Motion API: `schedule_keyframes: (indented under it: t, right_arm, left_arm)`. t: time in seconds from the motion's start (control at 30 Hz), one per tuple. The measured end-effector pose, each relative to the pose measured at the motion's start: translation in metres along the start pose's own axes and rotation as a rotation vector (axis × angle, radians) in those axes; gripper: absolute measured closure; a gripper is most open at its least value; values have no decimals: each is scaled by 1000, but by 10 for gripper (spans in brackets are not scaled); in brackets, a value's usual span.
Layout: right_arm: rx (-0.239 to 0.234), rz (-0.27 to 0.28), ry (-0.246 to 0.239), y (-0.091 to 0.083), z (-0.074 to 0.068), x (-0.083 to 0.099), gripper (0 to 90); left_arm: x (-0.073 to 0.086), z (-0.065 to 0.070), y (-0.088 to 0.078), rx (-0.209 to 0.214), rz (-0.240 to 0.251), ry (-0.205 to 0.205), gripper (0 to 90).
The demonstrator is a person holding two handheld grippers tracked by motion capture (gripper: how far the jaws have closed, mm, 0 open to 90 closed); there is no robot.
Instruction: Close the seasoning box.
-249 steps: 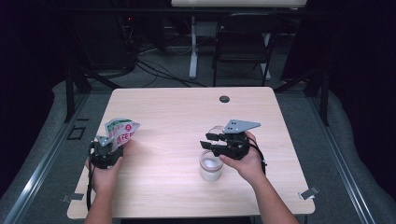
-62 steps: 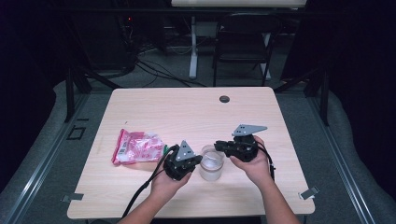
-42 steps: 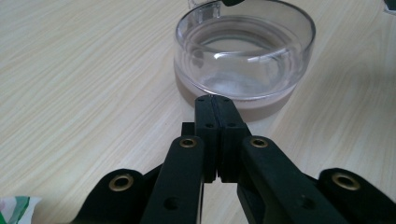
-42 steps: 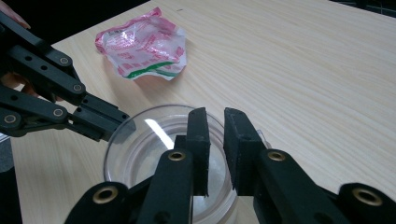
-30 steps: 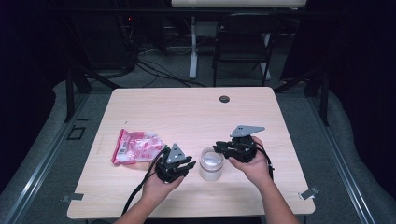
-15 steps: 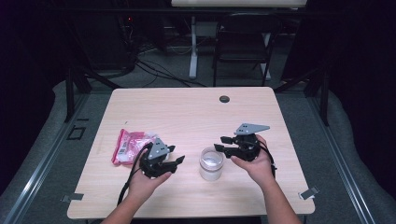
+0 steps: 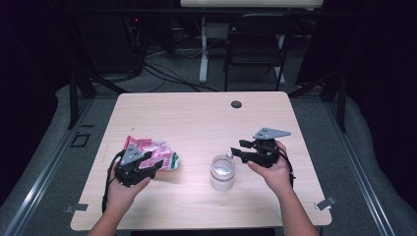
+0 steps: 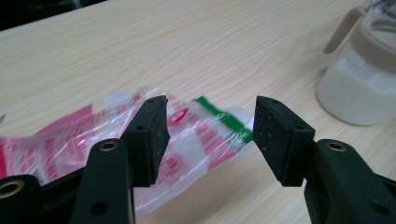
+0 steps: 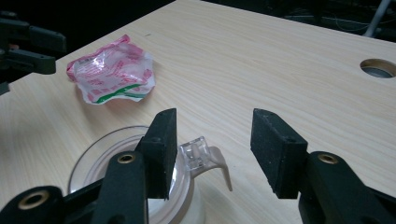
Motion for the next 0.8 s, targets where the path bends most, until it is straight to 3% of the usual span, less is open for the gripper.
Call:
schedule_keyframes:
  t: [0.23, 0.3, 0.43, 0.63, 0.8]
  right_arm:
    - [20, 1, 20, 0, 7, 2, 503]
    - [30, 3, 28, 0, 10, 3, 503]
    - [57, 12, 51, 1, 15, 5, 503]
    - [77, 0, 58, 3, 23, 11, 503]
    - [93, 2, 87, 4, 32, 16, 503]
  left_arm:
    - [22, -17, -1, -38, -7, -40, 453]
    - [27, -19, 0, -24, -3, -63, 453]
    - [34, -21, 4, -16, -12, -58, 452]
    - [45, -33, 10, -67, -50, -54, 463]
    - [50, -38, 12, -73, -64, -72, 459]
Point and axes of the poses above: each handheld gripper's, and its own axes: y roughly forward along the jaws, x roughly out of its underside, z roughly to its right, the point moved 10 cm from there along y, roughly forward along the jaws
